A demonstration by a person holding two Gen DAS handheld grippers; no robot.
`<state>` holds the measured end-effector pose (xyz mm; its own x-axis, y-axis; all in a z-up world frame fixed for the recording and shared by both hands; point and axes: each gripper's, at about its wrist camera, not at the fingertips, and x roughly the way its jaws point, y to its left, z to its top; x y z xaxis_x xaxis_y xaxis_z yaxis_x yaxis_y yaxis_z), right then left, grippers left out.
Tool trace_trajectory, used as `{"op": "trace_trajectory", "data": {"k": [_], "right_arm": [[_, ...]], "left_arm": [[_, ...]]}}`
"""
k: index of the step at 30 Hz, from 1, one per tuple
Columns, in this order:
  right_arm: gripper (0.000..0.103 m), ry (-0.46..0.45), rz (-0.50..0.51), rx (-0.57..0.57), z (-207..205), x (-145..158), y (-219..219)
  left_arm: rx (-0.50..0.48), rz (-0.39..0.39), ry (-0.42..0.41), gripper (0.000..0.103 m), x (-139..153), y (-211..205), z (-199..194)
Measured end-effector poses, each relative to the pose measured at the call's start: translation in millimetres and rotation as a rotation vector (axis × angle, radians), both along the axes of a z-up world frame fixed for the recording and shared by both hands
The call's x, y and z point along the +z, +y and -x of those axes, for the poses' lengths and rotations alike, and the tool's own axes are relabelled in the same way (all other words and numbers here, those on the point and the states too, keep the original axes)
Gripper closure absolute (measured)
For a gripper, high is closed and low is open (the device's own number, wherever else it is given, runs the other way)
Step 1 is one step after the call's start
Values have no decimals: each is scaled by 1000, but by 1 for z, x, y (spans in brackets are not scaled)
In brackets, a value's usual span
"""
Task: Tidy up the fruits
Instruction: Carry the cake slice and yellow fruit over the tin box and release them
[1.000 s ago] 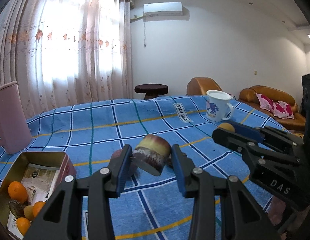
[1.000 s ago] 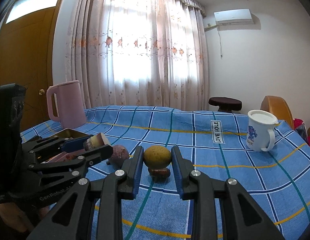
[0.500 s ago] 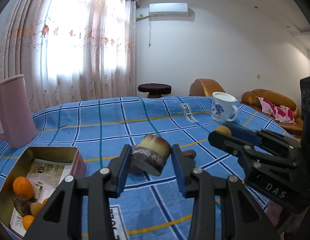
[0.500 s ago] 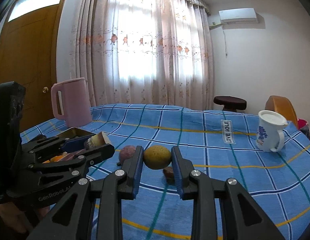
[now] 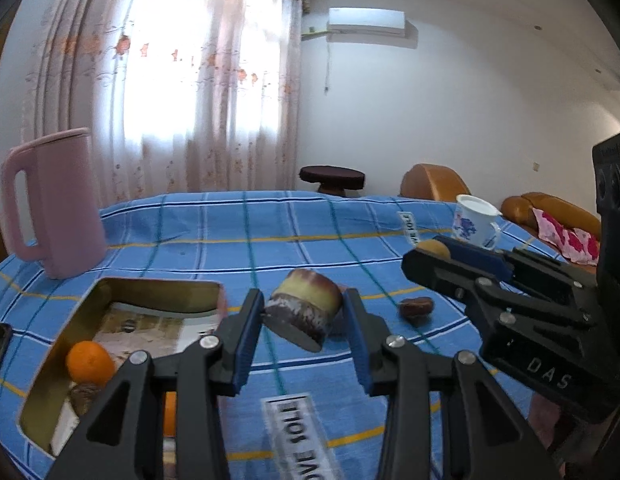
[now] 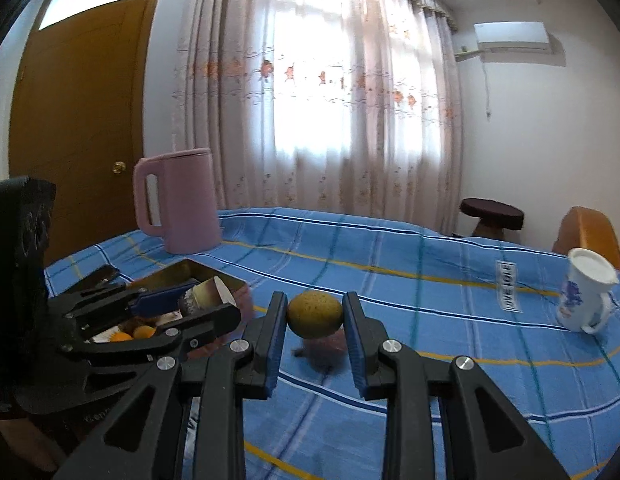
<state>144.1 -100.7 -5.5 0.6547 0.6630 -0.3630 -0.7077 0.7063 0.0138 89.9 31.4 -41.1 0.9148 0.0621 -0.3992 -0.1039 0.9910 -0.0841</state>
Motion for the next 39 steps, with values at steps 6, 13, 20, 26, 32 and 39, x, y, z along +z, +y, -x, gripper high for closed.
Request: {"op": "trace_trajectory", "data": {"k": [6,13,20,26,32,39], "right_arm": [[73,-8,16,84,8,6,43],[73,21,49,187,19,-1,97],[73,70,113,262,28,-25,139],[73,107,157,287,31,-37,151],[73,142,185,318,31,-42,159],[58,155,158,300,30,-38,144]], "left_arm": [[71,-1,9,61,2,31,15],[178,17,38,61,-5,79,36],[250,37,88,61,-17,115,56],[262,45,120,61,-29,126,68],[266,34,146,60,-36,124,68],[283,22,100,31,-24,116,73]]}}
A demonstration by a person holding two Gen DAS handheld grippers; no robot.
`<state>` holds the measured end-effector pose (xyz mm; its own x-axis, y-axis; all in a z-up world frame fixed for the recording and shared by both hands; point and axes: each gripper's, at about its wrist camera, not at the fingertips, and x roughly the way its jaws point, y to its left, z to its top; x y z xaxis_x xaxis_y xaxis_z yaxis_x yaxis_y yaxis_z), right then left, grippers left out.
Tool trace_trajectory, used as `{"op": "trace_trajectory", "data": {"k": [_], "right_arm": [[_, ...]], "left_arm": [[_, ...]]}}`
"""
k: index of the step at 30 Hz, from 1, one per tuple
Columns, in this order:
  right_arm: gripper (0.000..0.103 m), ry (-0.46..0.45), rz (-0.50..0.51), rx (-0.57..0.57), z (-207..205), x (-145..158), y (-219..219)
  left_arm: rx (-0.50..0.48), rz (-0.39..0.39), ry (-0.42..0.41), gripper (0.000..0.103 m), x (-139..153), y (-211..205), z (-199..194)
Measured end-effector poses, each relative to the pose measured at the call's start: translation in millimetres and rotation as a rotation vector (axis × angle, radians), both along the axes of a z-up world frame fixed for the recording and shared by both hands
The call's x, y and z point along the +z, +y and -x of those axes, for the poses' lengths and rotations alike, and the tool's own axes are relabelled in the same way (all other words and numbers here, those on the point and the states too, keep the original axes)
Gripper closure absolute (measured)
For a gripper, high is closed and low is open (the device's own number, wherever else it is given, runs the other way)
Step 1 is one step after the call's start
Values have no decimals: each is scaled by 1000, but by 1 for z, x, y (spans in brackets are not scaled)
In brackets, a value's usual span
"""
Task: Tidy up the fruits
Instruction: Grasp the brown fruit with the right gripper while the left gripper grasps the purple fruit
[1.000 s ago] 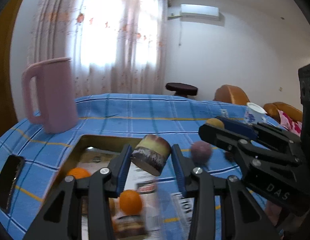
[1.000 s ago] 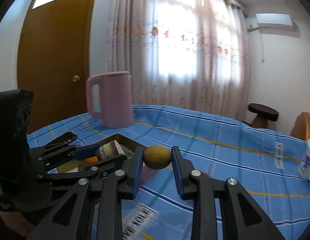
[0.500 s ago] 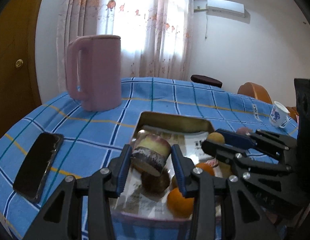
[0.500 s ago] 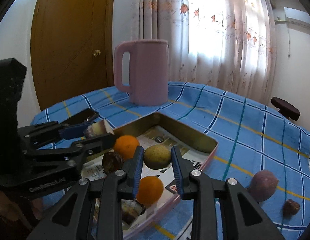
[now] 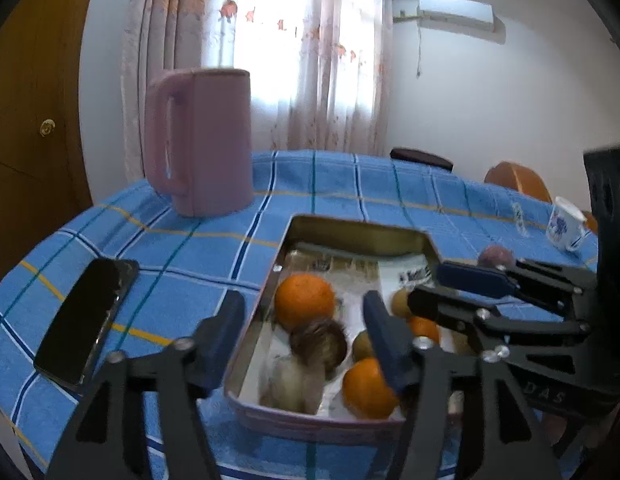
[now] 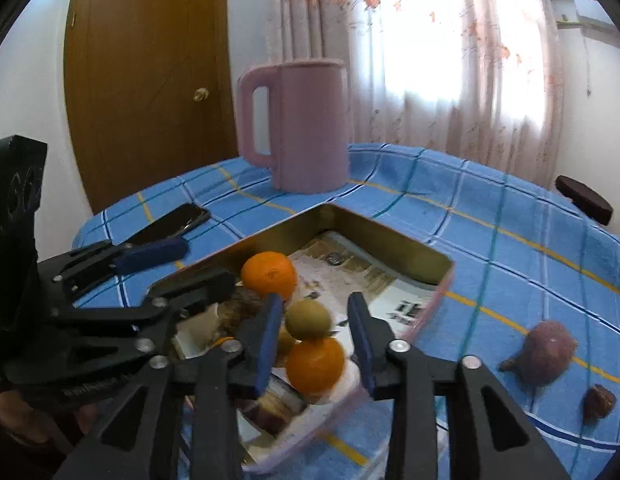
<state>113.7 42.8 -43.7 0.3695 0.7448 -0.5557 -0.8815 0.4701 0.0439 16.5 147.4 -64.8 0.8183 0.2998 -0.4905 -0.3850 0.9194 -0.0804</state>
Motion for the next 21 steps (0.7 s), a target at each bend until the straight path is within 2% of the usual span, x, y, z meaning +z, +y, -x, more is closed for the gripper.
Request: {"op": "trace_trajectory", "data": {"k": [3,7,11,13,16,21], "right_arm": [[48,-28,-28,-48,-6,9,-24],[40,-74,-41,-164,-25,20,-69],[39,-70,-23,-390,-65,20,-122],[37,-47,-7,-451,-81,17,-137],[37,36,45,-524,-109,2,-155],[37,141,56,-550,-129,-13,-165]], "left_arm": [[-21,-3,-34,18,12,-10,-3],[-103,-7,-44,15,21,-37,-18],[-220,5,-29,15,27,-73,-44],[-257,4,-18,15,28,-87,-57],[-313,7,15,14,26,-107,-81],[-327,0,79,14,15,-122,-119]]}}
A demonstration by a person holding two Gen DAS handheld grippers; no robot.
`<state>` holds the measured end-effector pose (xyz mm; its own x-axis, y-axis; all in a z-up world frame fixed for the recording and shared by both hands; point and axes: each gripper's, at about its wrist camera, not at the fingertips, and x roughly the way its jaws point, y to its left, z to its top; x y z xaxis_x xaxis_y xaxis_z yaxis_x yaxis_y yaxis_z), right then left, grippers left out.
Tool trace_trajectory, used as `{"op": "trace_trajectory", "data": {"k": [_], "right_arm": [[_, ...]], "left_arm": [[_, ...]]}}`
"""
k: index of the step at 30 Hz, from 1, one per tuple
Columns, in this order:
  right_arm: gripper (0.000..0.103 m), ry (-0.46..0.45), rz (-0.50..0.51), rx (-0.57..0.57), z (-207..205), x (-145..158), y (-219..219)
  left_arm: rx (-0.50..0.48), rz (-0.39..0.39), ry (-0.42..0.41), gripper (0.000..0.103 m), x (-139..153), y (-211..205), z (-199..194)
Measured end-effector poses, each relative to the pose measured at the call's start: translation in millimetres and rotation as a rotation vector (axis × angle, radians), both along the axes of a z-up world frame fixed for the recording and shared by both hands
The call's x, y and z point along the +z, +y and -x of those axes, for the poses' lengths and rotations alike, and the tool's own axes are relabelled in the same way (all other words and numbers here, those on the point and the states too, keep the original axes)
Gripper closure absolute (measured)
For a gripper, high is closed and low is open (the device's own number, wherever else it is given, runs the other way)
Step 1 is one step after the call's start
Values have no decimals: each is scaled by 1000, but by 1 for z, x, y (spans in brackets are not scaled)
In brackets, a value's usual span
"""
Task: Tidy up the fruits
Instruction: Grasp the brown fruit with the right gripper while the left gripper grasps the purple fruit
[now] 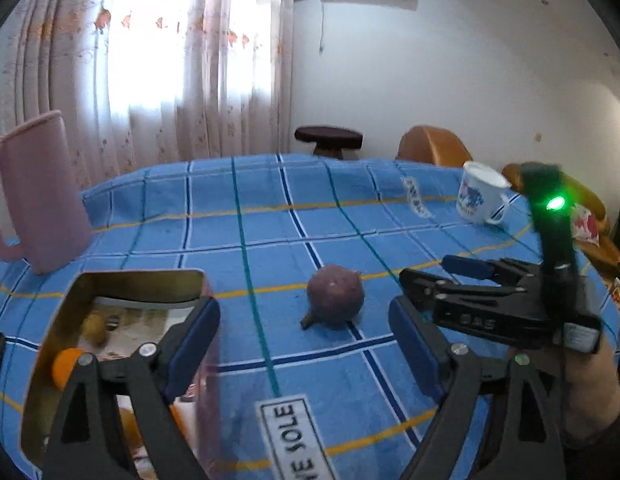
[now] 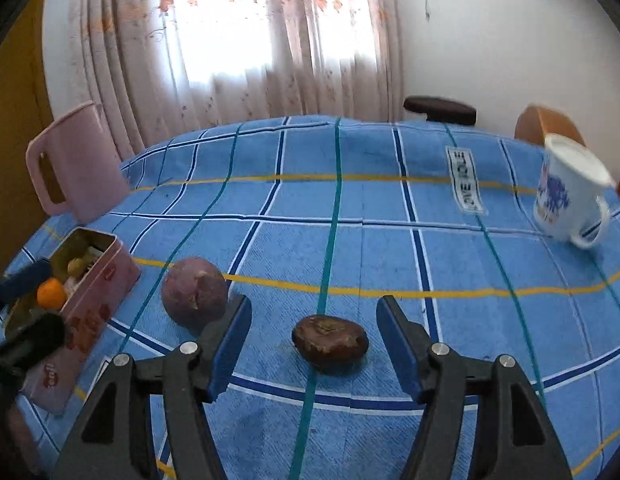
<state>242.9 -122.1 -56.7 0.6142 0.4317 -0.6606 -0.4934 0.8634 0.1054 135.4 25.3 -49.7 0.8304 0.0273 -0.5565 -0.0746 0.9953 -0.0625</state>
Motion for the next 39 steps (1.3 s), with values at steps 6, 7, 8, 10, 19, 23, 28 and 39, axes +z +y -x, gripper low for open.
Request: {"op": "trace_trajectory", "data": {"k": [6,7,8,10,19,23,28,39], "right_arm": [[37,87,30,14,-15,-15,7],[37,104,29,12,-17,-17,6],[37,120,21,11,-19,-18,5],[37,141,13,9,-22,-21,4],[59,139,-13,6,-23,-21,-2],[59,110,-50,-52,-22,-16,-19],[58,80,-59,-66,-19,-12,-24],[58,37,-86,-51,-12,-5,-27]], "left_arm": [[11,-3,45,14,-15,-5,-23],[12,-3,46,14,-16,-5,-26],[14,1,51,14,-17,-4,-30],[16,1,57,14,-18,-6,-36],[2,-9,84,16,-21,-12,-51],[-12,8,116,26,-28,-14,-61],[-38,17,145,33,-31,-23,-74],[-58,84,193,52,-41,-18,-80]]}}
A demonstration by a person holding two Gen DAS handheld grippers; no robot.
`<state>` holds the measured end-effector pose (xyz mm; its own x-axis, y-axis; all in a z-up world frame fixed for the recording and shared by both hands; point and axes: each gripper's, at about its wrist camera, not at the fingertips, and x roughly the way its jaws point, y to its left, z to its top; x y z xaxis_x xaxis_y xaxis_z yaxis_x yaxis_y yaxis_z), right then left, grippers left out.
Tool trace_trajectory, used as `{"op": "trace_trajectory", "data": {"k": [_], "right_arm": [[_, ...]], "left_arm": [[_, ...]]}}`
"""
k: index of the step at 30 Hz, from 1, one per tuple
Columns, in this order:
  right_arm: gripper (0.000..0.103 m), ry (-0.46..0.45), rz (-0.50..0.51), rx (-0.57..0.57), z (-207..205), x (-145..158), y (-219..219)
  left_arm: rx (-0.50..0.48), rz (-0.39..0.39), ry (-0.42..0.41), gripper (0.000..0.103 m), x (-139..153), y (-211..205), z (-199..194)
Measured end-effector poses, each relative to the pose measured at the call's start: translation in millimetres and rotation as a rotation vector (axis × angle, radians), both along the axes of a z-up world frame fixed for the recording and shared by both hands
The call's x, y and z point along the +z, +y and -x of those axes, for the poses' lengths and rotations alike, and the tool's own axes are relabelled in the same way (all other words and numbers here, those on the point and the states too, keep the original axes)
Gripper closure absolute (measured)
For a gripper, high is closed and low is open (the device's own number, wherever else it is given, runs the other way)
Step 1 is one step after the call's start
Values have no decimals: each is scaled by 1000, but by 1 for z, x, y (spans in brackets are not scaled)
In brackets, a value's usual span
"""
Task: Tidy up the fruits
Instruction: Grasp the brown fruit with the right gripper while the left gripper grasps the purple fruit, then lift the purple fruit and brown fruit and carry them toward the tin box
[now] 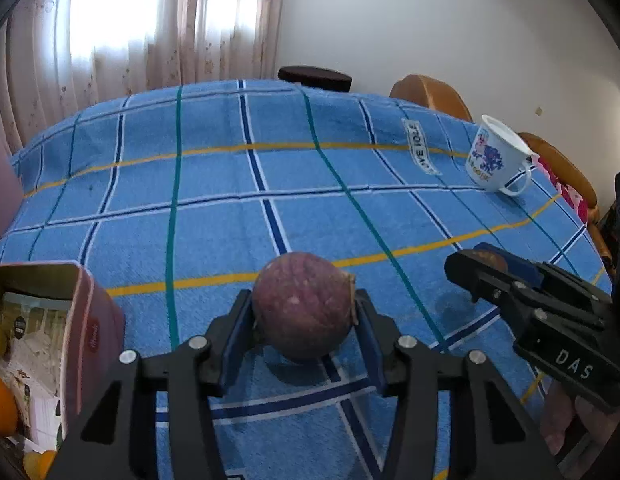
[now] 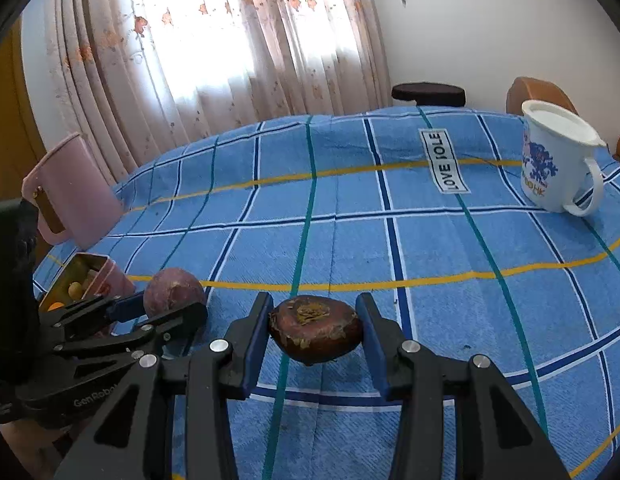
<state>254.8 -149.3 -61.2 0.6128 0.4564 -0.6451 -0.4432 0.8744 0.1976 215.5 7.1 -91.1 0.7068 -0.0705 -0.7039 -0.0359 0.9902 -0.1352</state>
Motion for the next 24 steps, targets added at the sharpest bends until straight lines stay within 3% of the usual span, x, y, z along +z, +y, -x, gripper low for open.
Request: {"op": "trace_trajectory", "data": {"k": [24], "right_arm": [[58,-188,-58,35,32,22,-5]], "left_arm": [[64,-73,-223,52,31,-3,37]]}}
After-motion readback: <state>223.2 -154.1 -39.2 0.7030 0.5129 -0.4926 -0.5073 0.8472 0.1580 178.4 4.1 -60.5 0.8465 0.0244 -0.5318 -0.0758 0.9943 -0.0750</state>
